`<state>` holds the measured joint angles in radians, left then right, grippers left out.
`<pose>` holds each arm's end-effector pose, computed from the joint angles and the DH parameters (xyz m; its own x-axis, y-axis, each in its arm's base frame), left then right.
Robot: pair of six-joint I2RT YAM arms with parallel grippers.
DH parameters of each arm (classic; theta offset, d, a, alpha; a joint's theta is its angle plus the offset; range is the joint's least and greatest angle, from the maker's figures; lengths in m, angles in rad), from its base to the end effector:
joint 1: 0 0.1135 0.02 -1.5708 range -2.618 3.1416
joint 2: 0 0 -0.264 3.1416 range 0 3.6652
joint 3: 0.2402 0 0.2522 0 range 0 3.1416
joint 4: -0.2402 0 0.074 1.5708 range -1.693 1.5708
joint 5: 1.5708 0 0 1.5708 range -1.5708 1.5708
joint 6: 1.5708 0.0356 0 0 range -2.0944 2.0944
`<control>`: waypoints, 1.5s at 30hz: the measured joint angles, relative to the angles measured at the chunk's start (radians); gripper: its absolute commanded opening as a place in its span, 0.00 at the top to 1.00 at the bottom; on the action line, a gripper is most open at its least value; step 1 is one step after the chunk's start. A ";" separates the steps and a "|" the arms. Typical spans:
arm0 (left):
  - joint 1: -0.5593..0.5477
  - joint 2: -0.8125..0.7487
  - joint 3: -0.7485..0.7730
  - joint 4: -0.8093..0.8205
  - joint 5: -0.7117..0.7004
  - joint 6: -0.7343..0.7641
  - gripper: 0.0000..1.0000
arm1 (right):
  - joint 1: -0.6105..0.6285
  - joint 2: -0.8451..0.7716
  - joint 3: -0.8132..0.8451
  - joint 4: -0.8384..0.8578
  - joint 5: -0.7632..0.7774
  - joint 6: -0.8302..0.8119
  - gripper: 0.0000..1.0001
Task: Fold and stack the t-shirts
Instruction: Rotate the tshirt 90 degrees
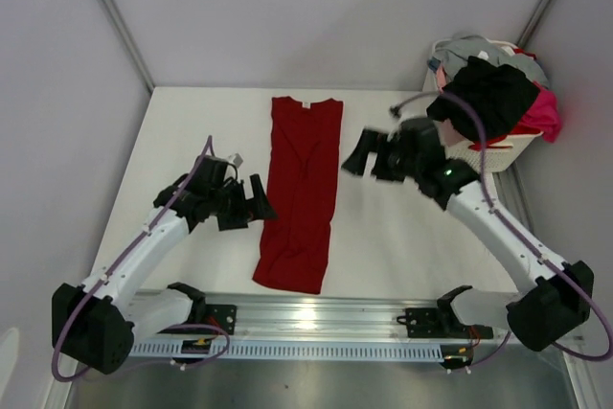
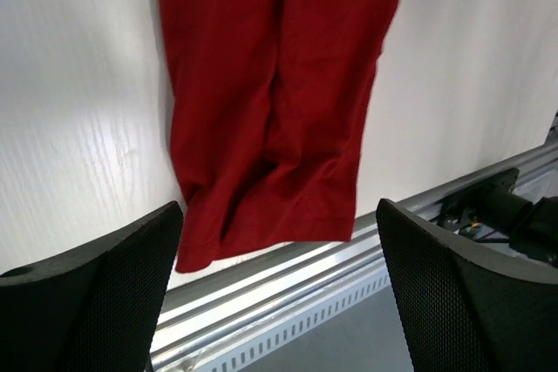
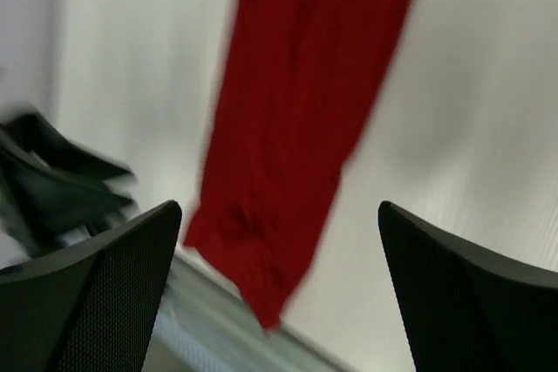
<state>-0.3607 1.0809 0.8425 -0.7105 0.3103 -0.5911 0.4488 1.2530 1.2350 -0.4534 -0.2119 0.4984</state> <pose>0.1934 -0.0846 0.2592 -0.9115 -0.2233 -0.3454 -0.0065 0.8475 -0.5307 0.2494 0.1284 0.3704 -0.6428 0.2091 -0.7369 -0.3253 0.7964 0.5098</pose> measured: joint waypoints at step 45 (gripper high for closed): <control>-0.139 -0.354 -0.416 -0.032 -0.221 -0.301 0.26 | 0.824 0.161 -0.633 0.246 0.245 0.797 1.00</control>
<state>-0.4999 0.7265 0.4267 -0.7429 0.0895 -0.8921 1.2728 1.4139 0.6018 -0.2070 0.0330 1.2957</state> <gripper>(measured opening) 0.744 0.015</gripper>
